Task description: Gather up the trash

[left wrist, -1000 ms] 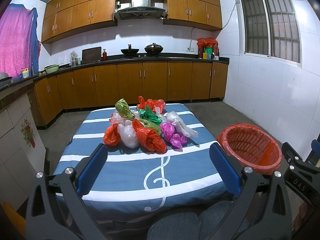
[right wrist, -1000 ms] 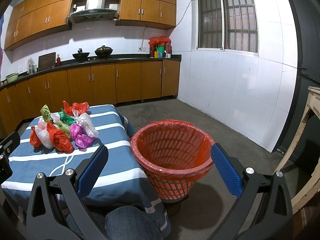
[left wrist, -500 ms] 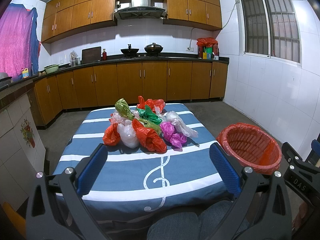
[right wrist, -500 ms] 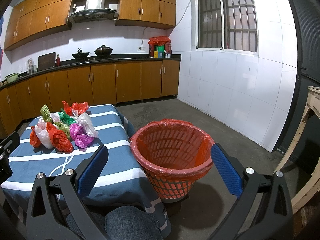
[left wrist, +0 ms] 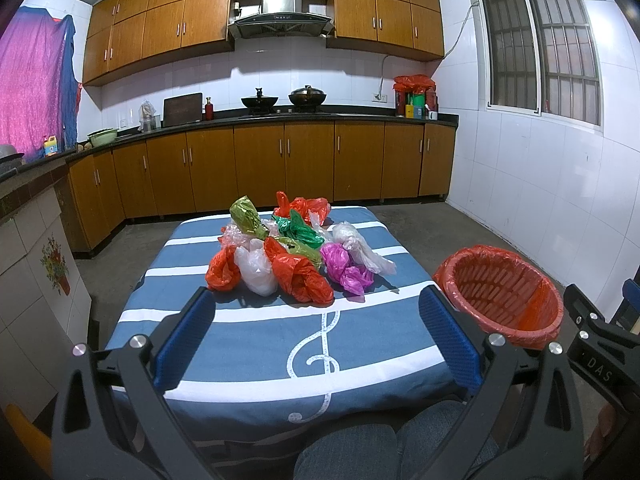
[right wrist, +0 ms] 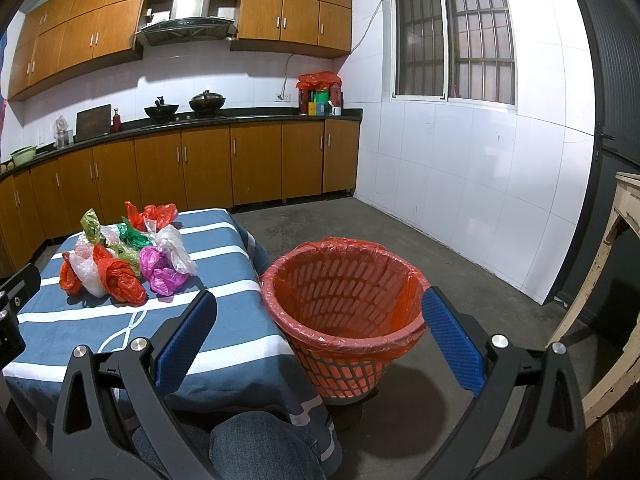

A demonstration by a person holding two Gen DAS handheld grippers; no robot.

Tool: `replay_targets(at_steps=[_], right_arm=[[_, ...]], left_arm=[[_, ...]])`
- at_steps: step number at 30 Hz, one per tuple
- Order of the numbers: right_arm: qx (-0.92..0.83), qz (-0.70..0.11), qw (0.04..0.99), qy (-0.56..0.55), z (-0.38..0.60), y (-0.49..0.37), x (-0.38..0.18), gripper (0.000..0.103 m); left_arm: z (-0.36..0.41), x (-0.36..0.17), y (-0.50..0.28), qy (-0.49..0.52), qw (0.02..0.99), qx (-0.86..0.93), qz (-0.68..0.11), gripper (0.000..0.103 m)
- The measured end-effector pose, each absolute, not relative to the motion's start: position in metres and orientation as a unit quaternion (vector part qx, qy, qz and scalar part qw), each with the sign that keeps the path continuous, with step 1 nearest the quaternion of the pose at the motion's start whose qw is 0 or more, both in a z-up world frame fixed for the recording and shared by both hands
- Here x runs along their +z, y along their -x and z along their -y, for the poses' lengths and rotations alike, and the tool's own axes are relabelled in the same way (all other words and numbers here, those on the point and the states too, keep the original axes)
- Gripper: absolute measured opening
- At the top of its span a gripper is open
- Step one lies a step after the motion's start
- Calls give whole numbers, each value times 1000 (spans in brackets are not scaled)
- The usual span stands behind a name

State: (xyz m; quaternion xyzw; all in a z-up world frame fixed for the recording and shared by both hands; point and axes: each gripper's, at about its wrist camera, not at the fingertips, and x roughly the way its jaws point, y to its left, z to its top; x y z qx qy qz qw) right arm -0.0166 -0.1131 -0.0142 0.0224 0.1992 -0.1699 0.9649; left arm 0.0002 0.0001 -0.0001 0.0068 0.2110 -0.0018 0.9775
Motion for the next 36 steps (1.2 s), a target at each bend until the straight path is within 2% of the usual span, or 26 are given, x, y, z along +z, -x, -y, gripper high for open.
replay_targets(at_steps=[27, 36], right_arm=[[-167, -196, 966, -18, 111, 13, -14, 101], [-134, -196, 971, -5, 97, -19, -17, 101]], left_arm=[[-1, 0, 0, -7, 977, 1, -213, 99], [-31, -22, -24, 15, 973, 34, -228, 99]])
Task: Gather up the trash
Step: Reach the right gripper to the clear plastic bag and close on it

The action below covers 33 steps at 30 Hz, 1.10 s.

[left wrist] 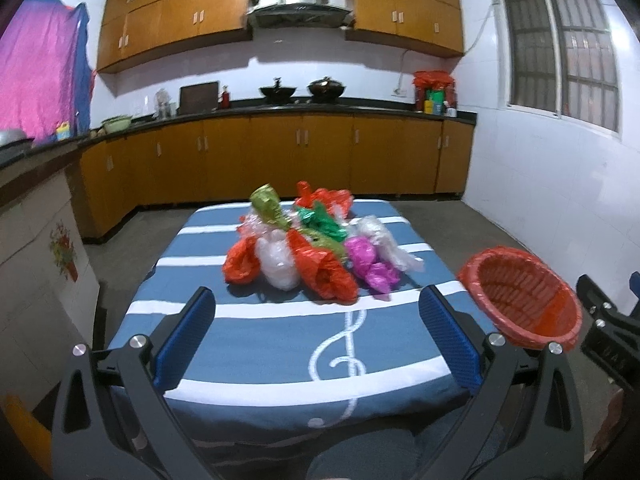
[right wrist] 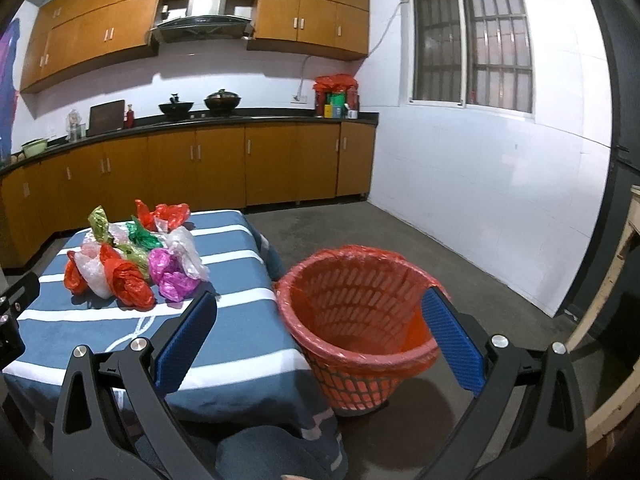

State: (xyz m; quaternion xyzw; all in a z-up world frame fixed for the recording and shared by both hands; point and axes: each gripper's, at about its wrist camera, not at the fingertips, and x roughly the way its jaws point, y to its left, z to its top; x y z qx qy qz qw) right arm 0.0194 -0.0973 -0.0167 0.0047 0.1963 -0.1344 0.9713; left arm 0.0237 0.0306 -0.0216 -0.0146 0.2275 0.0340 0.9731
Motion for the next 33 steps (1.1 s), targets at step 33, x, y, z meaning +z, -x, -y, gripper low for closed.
replay_targets(at_steps=[33], right_arm=[[49, -339, 939, -9, 16, -288, -65, 73]], left_arm=[[-156, -66, -163, 73, 949, 135, -277, 98]])
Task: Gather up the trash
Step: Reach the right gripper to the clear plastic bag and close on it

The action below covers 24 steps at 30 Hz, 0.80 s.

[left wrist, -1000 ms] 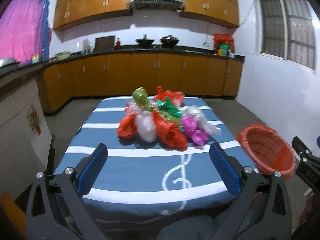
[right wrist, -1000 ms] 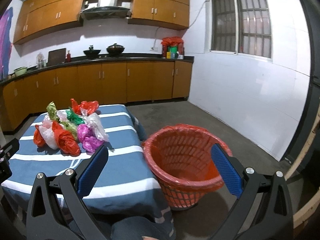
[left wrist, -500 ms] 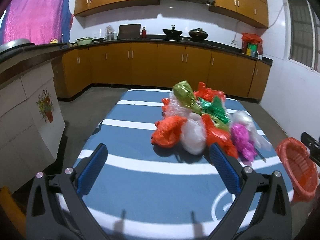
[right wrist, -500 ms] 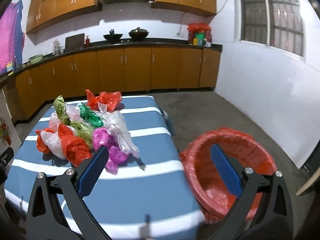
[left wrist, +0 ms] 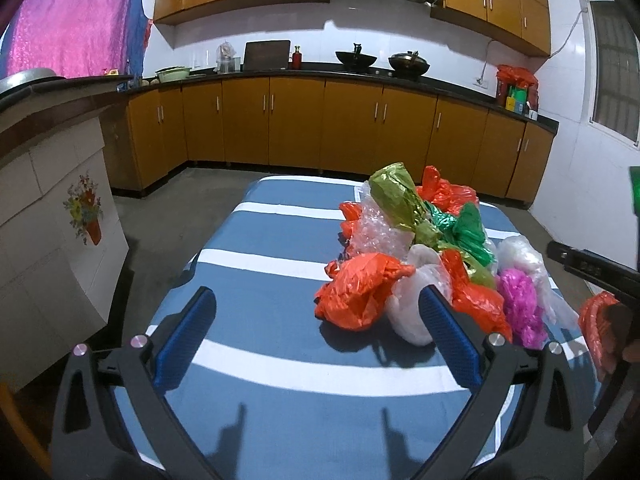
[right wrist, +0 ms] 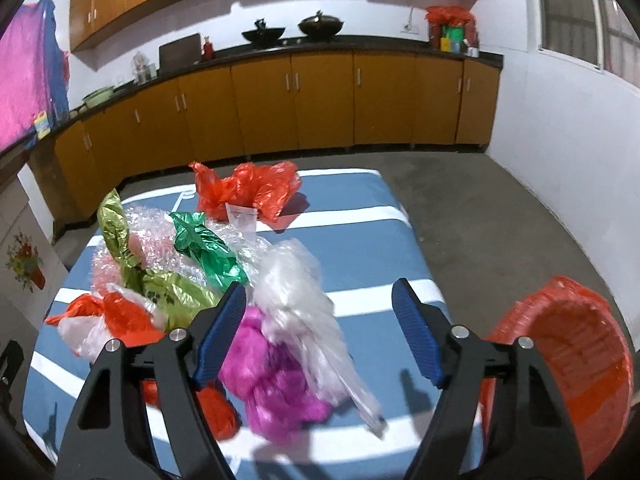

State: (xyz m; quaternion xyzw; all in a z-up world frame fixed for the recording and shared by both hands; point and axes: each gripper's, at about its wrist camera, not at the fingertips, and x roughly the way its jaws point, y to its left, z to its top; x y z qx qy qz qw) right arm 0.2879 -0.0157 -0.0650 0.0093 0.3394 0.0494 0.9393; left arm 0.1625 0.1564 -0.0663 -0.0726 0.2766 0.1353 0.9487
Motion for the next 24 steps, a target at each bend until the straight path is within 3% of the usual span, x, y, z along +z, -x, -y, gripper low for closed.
replay_targets(at_steps=[6, 12, 14, 17, 24], right_arm=[[49, -382, 923, 0, 13, -311, -91, 62], [63, -398, 915, -23, 20, -310, -97, 43], [65, -404, 912, -19, 19, -312, -98, 26], [74, -408, 910, -21, 21, -309, -100, 8], [84, -390, 916, -32, 28, -297, -93, 3]], left_arm=[[-157, -70, -178, 70, 948, 130, -281, 95], [-161, -74, -188, 75, 947, 123, -288, 88], [-160, -74, -193, 77, 946, 115, -291, 85], [-156, -74, -198, 76, 947, 106, -293, 82], [-136, -71, -200, 61, 951, 76, -294, 81]])
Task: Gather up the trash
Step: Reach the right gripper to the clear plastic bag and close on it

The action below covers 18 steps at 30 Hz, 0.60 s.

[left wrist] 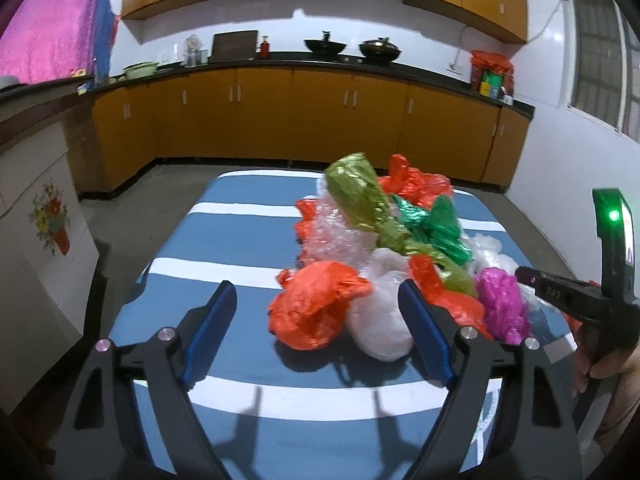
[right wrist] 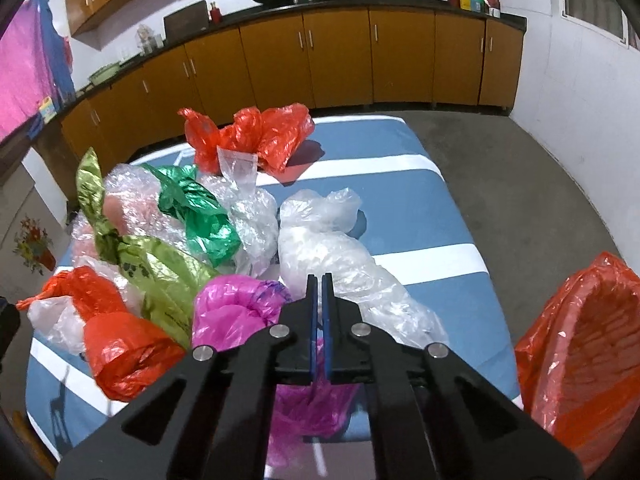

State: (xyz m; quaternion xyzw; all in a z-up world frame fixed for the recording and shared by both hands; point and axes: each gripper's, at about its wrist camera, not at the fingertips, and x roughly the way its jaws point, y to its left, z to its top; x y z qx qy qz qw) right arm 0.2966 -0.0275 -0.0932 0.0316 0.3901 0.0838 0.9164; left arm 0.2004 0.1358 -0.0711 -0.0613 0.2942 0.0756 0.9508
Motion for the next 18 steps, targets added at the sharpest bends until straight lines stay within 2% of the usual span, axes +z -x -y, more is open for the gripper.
replay_targets(at_steps=[12, 13, 15, 16, 17, 18], right_arm=[[83, -372, 923, -55, 48, -292, -85, 3], [86, -373, 922, -58, 47, -295, -85, 6], [84, -373, 922, -59, 43, -304, -86, 32], [82, -372, 923, -60, 40, -309, -87, 51], [82, -371, 923, -60, 39, -311, -88, 58], [82, -373, 923, -56, 37, -316, -90, 58]], left_arm=[[-119, -71, -204, 57, 950, 61, -300, 80], [-119, -71, -203, 56, 950, 63, -300, 80], [-120, -71, -203, 55, 950, 65, -300, 80], [-121, -71, -203, 55, 950, 65, -300, 80], [-122, -72, -204, 56, 950, 65, -301, 80], [-122, -72, -204, 56, 950, 65, -301, 80]])
